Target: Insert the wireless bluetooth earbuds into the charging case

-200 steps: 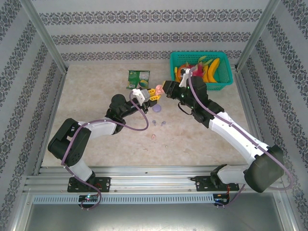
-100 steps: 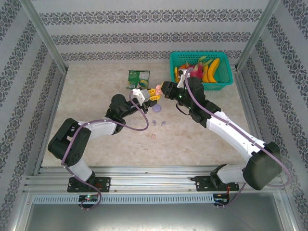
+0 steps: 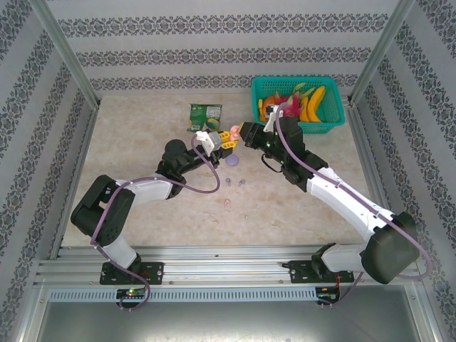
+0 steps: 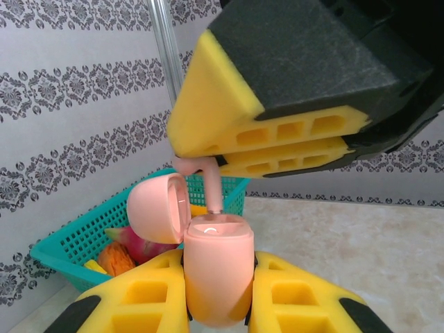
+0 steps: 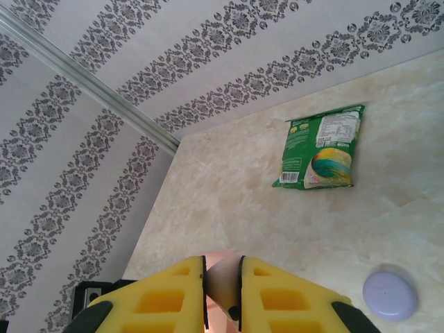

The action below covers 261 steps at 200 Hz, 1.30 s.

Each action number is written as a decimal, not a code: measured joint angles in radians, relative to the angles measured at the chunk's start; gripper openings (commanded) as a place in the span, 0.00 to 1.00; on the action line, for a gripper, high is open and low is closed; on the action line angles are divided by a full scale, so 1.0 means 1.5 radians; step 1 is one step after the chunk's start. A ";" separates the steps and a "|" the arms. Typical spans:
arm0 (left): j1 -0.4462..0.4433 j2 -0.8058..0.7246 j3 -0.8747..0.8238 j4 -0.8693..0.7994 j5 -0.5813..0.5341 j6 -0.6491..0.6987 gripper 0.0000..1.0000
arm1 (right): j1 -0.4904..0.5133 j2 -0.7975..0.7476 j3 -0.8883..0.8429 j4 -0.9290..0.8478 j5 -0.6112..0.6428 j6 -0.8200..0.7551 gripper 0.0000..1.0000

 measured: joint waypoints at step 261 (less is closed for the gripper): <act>0.000 0.004 0.000 -0.006 -0.003 -0.005 0.00 | 0.019 -0.001 -0.011 -0.003 0.030 -0.001 0.13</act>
